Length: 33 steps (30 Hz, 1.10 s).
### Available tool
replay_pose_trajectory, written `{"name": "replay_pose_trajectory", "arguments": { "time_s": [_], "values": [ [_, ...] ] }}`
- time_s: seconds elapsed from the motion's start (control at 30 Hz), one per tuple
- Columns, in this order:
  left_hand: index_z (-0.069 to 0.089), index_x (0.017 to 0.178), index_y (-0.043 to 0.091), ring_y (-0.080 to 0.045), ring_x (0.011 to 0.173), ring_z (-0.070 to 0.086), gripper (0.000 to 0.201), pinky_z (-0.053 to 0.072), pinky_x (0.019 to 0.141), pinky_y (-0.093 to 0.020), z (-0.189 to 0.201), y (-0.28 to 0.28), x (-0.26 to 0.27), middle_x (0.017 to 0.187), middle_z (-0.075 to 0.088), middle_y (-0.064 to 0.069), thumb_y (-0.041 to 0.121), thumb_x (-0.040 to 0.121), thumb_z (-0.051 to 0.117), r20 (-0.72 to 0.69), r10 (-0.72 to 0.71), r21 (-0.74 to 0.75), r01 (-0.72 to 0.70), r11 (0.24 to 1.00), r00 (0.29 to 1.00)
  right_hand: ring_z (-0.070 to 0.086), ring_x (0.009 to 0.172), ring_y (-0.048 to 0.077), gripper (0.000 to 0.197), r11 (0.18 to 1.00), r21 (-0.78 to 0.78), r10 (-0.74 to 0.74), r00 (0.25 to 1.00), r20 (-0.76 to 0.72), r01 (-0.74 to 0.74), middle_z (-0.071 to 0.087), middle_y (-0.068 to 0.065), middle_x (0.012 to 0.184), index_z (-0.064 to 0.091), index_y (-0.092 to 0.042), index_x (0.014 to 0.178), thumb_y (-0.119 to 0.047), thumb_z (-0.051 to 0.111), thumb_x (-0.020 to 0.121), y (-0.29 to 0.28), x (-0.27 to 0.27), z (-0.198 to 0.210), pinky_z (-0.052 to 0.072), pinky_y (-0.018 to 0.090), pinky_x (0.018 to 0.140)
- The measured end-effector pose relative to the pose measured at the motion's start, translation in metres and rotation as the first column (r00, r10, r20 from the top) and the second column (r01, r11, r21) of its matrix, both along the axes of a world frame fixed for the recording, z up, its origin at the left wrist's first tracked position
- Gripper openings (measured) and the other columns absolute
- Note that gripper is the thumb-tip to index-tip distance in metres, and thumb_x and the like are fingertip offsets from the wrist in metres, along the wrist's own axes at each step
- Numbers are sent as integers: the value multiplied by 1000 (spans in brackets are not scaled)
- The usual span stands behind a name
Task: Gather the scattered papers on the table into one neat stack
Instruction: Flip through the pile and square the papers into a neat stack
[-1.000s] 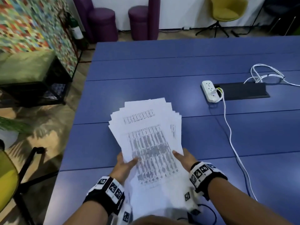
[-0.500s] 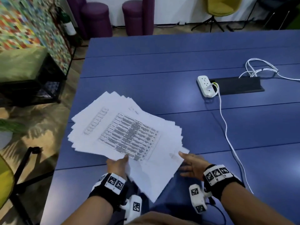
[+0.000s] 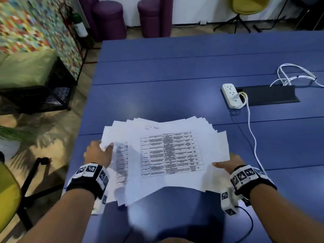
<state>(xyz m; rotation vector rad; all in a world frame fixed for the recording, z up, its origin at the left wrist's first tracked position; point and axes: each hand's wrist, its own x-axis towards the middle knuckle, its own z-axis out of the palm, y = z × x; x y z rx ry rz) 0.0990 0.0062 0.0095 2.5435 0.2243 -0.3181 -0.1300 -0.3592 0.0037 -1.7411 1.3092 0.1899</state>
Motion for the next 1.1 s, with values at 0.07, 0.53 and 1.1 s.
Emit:
{"name": "replay_pose_trajectory", "arguments": {
  "time_s": [0.07, 0.53, 1.1],
  "values": [
    [51, 127, -2, -44, 124, 46, 71, 35, 104, -49, -17, 15, 18, 131, 52, -26, 55, 87, 61, -114, 45, 183, -24, 983, 992, 59, 103, 34, 41, 995, -96, 8, 1000, -4, -9, 64, 18, 111, 61, 1, 109, -21, 77, 79, -9, 6, 0, 40, 30, 76],
    [39, 129, -3, -45, 122, 44, 94, 41, 98, -54, -30, -7, 15, 132, 44, -27, 65, 72, 71, -138, 62, 85, -50, 995, 988, 55, 108, 26, 56, 974, -35, 223, 975, 18, -222, 58, 7, 123, 52, -8, 129, -44, 62, 87, -22, 41, -9, 38, 29, 86],
    [41, 139, 8, -44, 133, 30, 94, 26, 109, -52, -16, 4, 5, 140, 36, -26, 70, 73, 65, -132, 175, 102, -162, 982, 976, 57, 100, 35, 41, 969, -235, 61, 997, -54, -72, 58, 11, 95, 52, -3, 113, -38, 56, 92, -31, 51, -18, 41, 34, 79]
  ]
}}
